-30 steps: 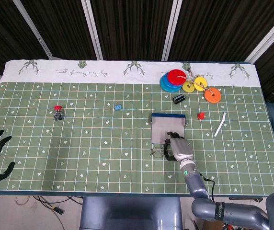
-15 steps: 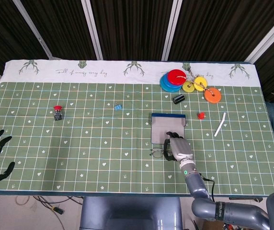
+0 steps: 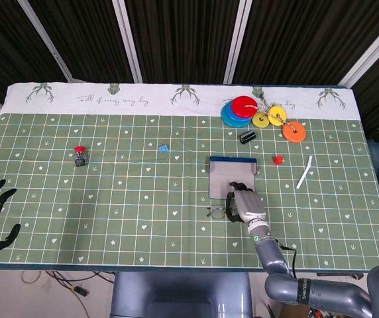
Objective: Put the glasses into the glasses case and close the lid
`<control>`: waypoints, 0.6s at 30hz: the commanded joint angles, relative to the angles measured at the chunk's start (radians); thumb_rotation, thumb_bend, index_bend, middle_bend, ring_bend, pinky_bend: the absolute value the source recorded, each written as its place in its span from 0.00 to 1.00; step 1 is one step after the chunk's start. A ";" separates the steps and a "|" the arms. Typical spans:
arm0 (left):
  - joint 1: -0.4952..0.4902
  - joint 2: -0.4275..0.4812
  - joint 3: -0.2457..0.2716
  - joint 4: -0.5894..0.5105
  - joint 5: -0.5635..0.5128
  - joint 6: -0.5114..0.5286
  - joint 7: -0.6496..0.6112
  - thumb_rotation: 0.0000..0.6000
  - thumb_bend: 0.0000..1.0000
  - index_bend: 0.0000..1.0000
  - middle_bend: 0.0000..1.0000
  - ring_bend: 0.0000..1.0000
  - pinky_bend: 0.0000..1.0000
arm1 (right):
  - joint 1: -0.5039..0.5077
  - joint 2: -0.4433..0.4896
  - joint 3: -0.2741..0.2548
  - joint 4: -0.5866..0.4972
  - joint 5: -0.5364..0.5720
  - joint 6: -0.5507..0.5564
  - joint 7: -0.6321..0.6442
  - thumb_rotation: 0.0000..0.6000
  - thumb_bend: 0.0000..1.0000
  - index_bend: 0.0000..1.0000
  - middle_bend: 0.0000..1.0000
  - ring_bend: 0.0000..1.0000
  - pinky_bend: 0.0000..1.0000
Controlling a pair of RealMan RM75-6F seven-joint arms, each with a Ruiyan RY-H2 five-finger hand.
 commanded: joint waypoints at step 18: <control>0.000 0.001 0.001 0.001 0.005 0.001 -0.004 1.00 0.34 0.13 0.00 0.00 0.00 | 0.006 0.052 0.011 -0.045 -0.060 -0.020 0.038 1.00 0.61 0.66 0.16 0.12 0.21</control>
